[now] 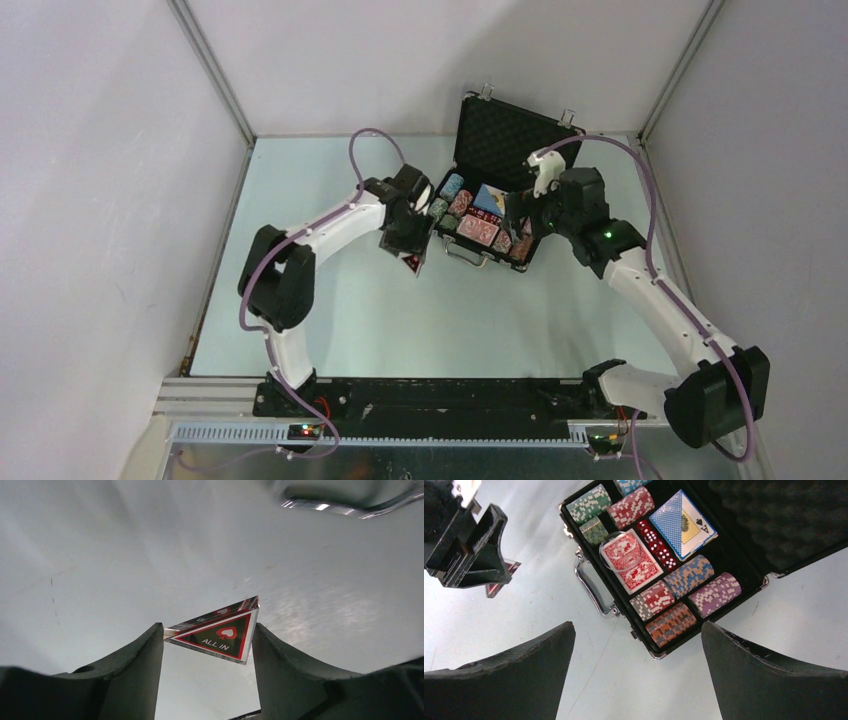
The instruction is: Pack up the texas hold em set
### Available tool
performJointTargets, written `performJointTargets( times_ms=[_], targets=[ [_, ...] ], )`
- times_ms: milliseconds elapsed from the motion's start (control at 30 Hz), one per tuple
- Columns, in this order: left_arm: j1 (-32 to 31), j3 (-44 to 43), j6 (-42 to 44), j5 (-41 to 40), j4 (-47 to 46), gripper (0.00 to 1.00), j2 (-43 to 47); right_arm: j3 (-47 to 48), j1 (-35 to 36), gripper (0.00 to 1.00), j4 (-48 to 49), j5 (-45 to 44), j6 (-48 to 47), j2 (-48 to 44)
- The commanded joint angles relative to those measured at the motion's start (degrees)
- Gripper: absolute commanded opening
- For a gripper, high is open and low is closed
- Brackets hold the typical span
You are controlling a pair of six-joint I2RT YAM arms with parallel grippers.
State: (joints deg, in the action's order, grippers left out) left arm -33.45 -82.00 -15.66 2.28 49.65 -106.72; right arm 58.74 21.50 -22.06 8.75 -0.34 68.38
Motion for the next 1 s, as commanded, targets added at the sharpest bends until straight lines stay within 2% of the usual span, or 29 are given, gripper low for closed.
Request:
performJointTargets(
  times_ms=[0, 67, 300, 400, 633, 833, 900, 967],
  targets=[
    [0.1, -5.1, -3.7, 4.9, -7.0, 0.45, 4.2, 0.1, -0.3, 1.00, 0.5, -3.2, 2.5, -3.6],
    [-0.1, -7.8, -5.2, 5.5, -11.6, 0.45, 3.1, -0.5, -0.6, 0.99, 0.3, -4.4, 3.1, -5.2],
    [-0.4, -25.4, -11.0, 9.7, -14.6, 0.45, -9.6, -1.4, -1.1, 1.00, -0.4, -6.7, 4.4, -8.7],
    [-0.4, -30.3, -13.2, 11.5, -16.8, 0.45, -13.4, -1.4, -1.1, 1.00, 0.2, -7.1, 5.1, -9.1],
    [-1.2, -33.4, -15.3, 12.7, -22.2, 0.57, -17.0, -1.4, -1.3, 0.99, 2.0, -8.2, 7.1, -9.3],
    [-1.6, -36.6, -16.0, 12.5, -25.3, 0.55, -21.9, -1.4, -1.7, 1.00, 2.2, -8.1, 9.2, -9.3],
    [-1.7, -38.3, -16.0, 12.5, -26.5, 0.50, -23.6, -1.3, -1.8, 1.00, 2.2, -8.2, 9.5, -9.6],
    [-1.8, -41.4, -16.1, 12.2, -26.0, 0.54, -26.1, -1.3, -1.9, 1.00, 2.1, -8.4, 9.6, -10.1]
  ],
)
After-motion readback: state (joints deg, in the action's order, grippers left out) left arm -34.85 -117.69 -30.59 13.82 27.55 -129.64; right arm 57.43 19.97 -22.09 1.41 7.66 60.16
